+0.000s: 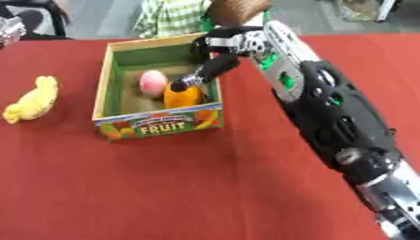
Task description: Pick up objects on the table and place them in the box.
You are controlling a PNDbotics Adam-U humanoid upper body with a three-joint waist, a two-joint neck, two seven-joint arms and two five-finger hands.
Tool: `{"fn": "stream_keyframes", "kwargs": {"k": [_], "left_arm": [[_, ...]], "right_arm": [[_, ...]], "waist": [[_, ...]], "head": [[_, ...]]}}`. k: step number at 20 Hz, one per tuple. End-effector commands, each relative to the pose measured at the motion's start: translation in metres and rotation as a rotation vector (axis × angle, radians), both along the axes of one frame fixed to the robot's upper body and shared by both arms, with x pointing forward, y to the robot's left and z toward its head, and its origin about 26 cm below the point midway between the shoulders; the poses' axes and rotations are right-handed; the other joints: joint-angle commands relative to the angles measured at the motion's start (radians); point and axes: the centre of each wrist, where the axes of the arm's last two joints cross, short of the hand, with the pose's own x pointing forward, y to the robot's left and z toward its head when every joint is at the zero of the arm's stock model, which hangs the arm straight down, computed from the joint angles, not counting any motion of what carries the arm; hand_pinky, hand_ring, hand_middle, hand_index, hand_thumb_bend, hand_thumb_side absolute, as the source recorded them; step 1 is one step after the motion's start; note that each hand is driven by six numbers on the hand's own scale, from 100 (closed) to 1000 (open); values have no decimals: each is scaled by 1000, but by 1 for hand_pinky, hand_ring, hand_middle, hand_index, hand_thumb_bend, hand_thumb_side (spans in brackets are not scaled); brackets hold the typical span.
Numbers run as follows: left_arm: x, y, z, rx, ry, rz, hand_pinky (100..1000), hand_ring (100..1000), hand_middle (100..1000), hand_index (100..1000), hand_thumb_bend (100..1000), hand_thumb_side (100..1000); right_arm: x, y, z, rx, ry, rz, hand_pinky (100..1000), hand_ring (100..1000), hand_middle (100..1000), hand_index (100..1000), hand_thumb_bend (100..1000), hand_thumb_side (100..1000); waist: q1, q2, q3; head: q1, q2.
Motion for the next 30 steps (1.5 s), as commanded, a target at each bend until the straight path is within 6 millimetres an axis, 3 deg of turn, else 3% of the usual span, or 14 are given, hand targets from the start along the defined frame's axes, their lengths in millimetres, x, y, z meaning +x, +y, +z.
{"fn": "stream_keyframes", "kwargs": {"k": [1, 6, 13, 22, 28, 30], "left_arm": [[5, 3, 8, 49, 45, 39, 713, 870, 882, 985, 557, 978], [13, 6, 10, 128, 174, 136, 733, 896, 890, 998, 631, 950], [18, 16, 5, 165, 310, 264, 723, 890, 886, 1000, 688, 939], [25, 37, -11, 175, 464, 386, 733, 901, 894, 1000, 737, 891], [33, 51, -29, 161, 537, 427, 731, 901, 893, 1000, 739, 870], [34, 54, -33, 162, 548, 449, 727, 903, 892, 1000, 703, 865]], "right_arm": [[-12, -7, 27, 53, -76, 13, 897, 950, 858, 993, 756, 818], [-31, -17, 47, 143, -146, 35, 898, 947, 854, 990, 732, 880], [-76, -34, 75, 277, -326, 55, 874, 924, 848, 983, 658, 940], [-127, -63, 77, 406, -450, 40, 870, 914, 830, 973, 606, 965], [-135, -72, 72, 457, -448, -2, 875, 912, 825, 972, 598, 971], [-135, -74, 70, 468, -445, -13, 876, 911, 824, 972, 594, 976]], "waist": [[1, -29, -4], [2, -32, -15], [0, -35, -28], [0, -34, -36], [1, -30, -37], [0, -29, -38]], "head": [[17, 6], [31, 8], [59, 7], [38, 3], [36, -4], [36, -4]]}}
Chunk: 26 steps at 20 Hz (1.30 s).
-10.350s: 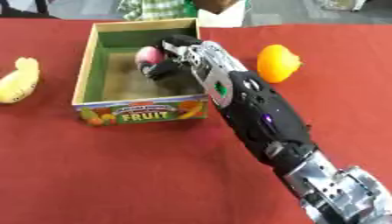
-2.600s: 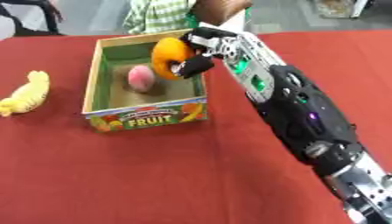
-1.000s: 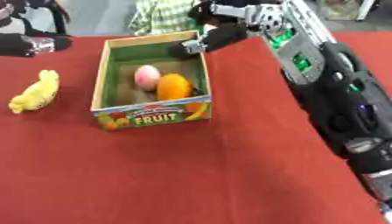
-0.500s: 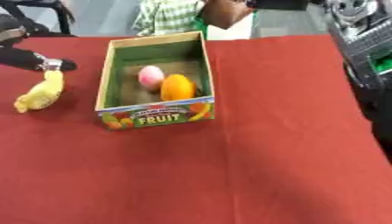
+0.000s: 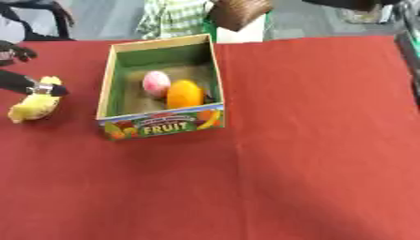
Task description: Pick up objects on the table and place them in the box.
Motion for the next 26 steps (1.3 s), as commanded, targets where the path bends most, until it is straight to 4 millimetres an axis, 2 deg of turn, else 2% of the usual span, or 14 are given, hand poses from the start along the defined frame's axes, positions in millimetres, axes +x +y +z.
{"fn": "stream_keyframes", "kwargs": {"k": [1, 6, 13, 23, 25, 26], "left_arm": [[-2, 16, 11, 21, -19, 71, 729, 910, 896, 1000, 684, 853], [1, 21, 3, 67, -19, 138, 717, 904, 888, 1000, 579, 802], [6, 25, -8, 55, 5, 182, 699, 893, 874, 1000, 547, 786], [19, 30, -37, 23, 44, 236, 652, 846, 818, 942, 432, 697], [21, 33, -42, 30, 46, 251, 648, 844, 817, 940, 396, 667], [23, 34, -45, 40, 46, 260, 643, 839, 812, 937, 307, 612]], "right_arm": [[-9, -7, 10, 14, -37, -19, 877, 911, 824, 972, 593, 976], [-9, -11, 6, 26, -27, -30, 879, 910, 821, 971, 587, 983], [-10, -15, 2, 42, -22, -44, 881, 909, 820, 970, 582, 989], [-10, -19, -3, 79, -13, -57, 885, 909, 820, 972, 576, 999], [-9, -19, -4, 82, -7, -56, 886, 909, 819, 972, 574, 1000], [-9, -18, -5, 83, -3, -55, 886, 908, 819, 973, 574, 1000]], "waist": [[-1, -20, -1], [-4, -15, -4], [-7, -11, -12], [-11, -3, -30], [-11, -2, -33], [-12, -1, -34]], "head": [[-2, -4], [0, -5], [8, -13], [24, -22], [27, -24], [28, -25]]}}
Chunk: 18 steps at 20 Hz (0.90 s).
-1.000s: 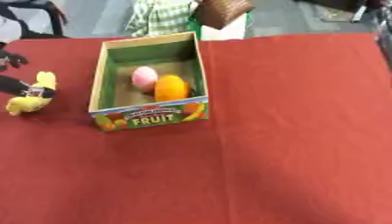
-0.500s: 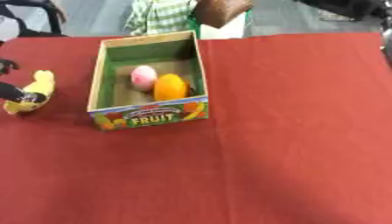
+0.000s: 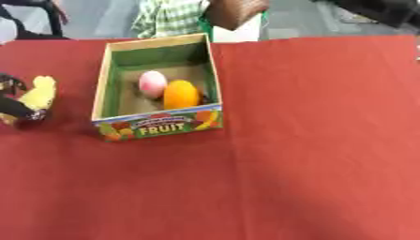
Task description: Pick up objects on the table and place them in the box.
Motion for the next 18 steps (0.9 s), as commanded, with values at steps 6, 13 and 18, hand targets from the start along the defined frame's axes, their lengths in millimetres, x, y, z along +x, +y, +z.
{"fn": "stream_keyframes", "kwargs": {"k": [6, 13, 18], "left_arm": [[6, 12, -4, 84, -29, 82, 513, 738, 742, 865, 100, 264], [4, 5, 5, 177, -192, 77, 262, 489, 495, 659, 100, 322], [-5, -6, 26, 156, -312, 21, 189, 414, 405, 552, 100, 329]], "right_arm": [[-5, -3, 5, 11, -22, 3, 887, 907, 817, 968, 572, 1000], [-4, -4, 2, 15, -11, -3, 887, 906, 816, 961, 592, 1000], [-4, -5, 0, 14, -3, -14, 887, 905, 816, 959, 593, 1000]], "waist": [[-1, -13, -5], [0, -13, -4], [2, -14, -1]], "head": [[11, -14], [13, -12], [12, -9]]}}
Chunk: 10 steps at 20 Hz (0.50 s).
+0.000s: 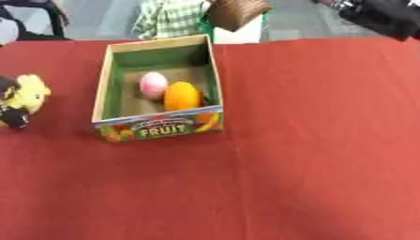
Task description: Pick up objects on the table and place them in the box.
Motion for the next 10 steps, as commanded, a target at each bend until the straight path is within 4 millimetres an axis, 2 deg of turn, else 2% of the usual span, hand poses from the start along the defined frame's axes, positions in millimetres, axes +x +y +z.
{"fn": "stream_keyframes", "kwargs": {"k": [1, 2, 6, 7, 10], "left_arm": [[-9, 0, 29, 11, -97, -28, 189, 414, 405, 552, 100, 329], [-12, -3, 35, 10, -117, -40, 163, 391, 377, 507, 100, 307], [-27, -13, 61, -1, -192, -83, 150, 377, 359, 468, 100, 296], [-30, -16, 67, 0, -210, -93, 127, 355, 334, 426, 100, 312], [-38, -26, 83, 5, -258, -132, 115, 337, 302, 381, 100, 344]], "right_arm": [[-6, -3, 8, -4, -34, -10, 887, 905, 816, 959, 593, 1000], [-6, -4, 8, -4, -34, -12, 888, 905, 816, 957, 586, 1000], [-6, -5, 7, -2, -32, -20, 887, 904, 815, 957, 585, 1000], [-6, -5, 7, -1, -32, -22, 887, 904, 814, 956, 584, 1000], [-6, -5, 8, 2, -34, -23, 887, 903, 813, 955, 581, 1000]], "waist": [[2, -19, 2], [3, -20, 2], [5, -22, 5], [6, -23, 5], [8, -25, 8]], "head": [[3, -2], [3, -1], [0, 1], [0, 2], [-3, 4]]}}
